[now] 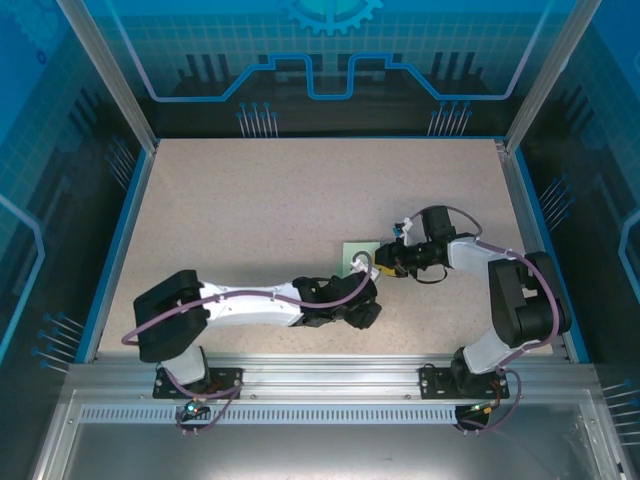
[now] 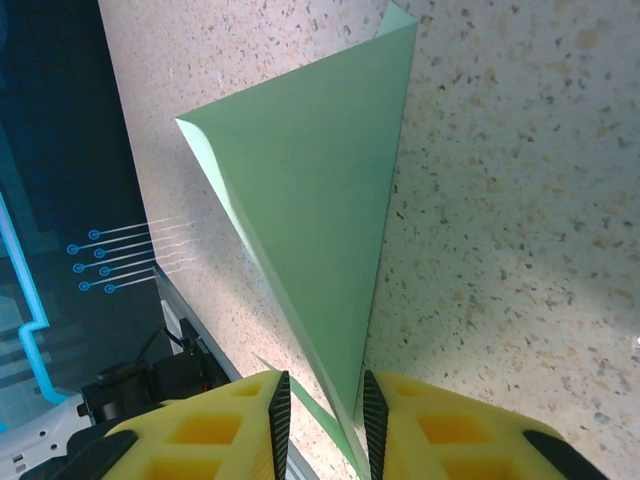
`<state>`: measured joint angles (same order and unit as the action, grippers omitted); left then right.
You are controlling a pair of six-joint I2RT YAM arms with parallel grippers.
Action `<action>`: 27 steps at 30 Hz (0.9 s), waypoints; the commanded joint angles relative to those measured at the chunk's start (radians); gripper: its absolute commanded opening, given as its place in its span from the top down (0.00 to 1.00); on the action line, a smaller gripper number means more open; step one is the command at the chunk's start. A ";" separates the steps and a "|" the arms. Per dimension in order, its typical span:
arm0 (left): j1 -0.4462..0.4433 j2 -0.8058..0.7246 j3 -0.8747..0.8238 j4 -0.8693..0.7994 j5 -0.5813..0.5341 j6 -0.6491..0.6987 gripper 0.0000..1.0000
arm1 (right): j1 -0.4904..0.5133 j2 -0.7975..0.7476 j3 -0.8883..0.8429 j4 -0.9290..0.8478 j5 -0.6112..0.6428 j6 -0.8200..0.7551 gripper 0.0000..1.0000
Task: Fold a paper plane with a square sheet of paper (fold left side to right side)
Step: Fold the wing for the fifth time at the center of the table.
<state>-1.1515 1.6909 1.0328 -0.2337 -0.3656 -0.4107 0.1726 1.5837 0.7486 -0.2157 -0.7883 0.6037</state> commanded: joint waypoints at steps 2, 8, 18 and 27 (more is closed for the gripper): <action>-0.008 0.074 0.064 -0.093 -0.111 0.022 0.19 | 0.019 0.009 0.021 -0.033 0.000 0.049 0.72; -0.009 0.167 0.126 -0.148 -0.177 0.022 0.21 | 0.026 0.009 0.024 -0.039 0.004 0.065 0.72; -0.010 0.245 0.164 -0.175 -0.207 0.026 0.32 | 0.044 0.024 0.046 -0.064 0.024 0.065 0.72; -0.010 0.265 0.169 -0.173 -0.209 0.023 0.49 | 0.047 0.040 0.062 -0.106 0.061 0.036 0.71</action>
<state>-1.1553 1.9369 1.1778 -0.3805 -0.5510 -0.3893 0.2043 1.6085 0.7818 -0.2752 -0.7456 0.6544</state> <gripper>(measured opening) 0.526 0.288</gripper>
